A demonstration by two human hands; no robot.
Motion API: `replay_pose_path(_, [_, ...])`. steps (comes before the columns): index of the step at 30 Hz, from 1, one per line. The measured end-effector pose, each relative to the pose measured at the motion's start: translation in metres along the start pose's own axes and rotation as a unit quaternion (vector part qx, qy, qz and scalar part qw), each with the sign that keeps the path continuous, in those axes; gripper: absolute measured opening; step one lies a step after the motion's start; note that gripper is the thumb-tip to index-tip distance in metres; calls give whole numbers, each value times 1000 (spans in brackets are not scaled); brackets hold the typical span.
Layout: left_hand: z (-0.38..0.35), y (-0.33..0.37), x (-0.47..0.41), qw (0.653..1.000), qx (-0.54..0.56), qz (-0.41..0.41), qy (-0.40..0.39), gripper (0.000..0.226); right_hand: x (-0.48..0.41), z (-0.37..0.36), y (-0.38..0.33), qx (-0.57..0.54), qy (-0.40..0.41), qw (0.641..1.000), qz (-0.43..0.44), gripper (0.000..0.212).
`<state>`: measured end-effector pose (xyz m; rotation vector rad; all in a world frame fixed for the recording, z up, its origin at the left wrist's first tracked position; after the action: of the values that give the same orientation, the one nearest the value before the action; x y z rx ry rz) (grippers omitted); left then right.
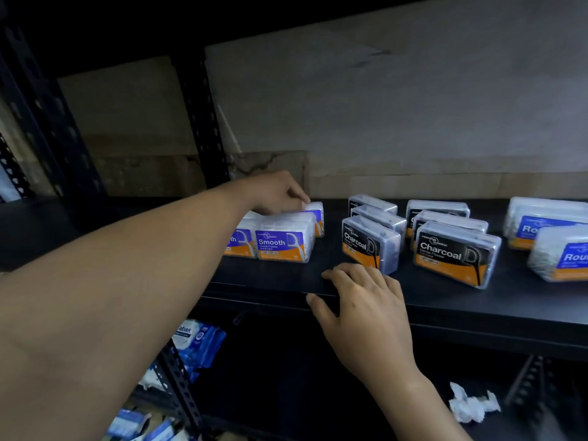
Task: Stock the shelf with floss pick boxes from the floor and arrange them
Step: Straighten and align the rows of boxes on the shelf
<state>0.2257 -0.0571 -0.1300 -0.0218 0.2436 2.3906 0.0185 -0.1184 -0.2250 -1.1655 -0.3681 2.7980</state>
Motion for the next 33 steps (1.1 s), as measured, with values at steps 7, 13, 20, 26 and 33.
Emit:
replay_pose_path(7, [0, -12, -3, 999, 22, 13, -32, 29, 0, -1, 0, -8, 1, 1000, -4, 38])
replay_pose_path(13, [-1, -18, -3, 998, 40, 7, -53, 29, 0, -1, 0, -8, -8, 1000, -11, 38])
replay_pose_path(20, [-2, -20, -2, 997, 46, 4, -62, 27, 0, -2, 0, -5, -13, 1000, -12, 40])
replay_pose_path(26, [-1, -18, 2, 997, 39, 0, -67, 27, 0, -2, 0, -4, -14, 1000, -14, 41])
replay_pose_path(33, [25, -22, 17, 999, 37, 4, 10, 41, 0, -4, 0, 1, -24, 1000, -14, 43])
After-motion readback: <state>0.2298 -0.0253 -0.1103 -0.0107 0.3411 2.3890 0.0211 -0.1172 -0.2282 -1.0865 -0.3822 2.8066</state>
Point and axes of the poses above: each hand's wrist, its own x-axis away from the middle knuckle, its own z-axis out of the back of the hand, y = z × x, the point moved 9 cm from there along -x, towards the middle knuckle, and after that the axes turned 3 degrees about z, right-handed, at the moved point
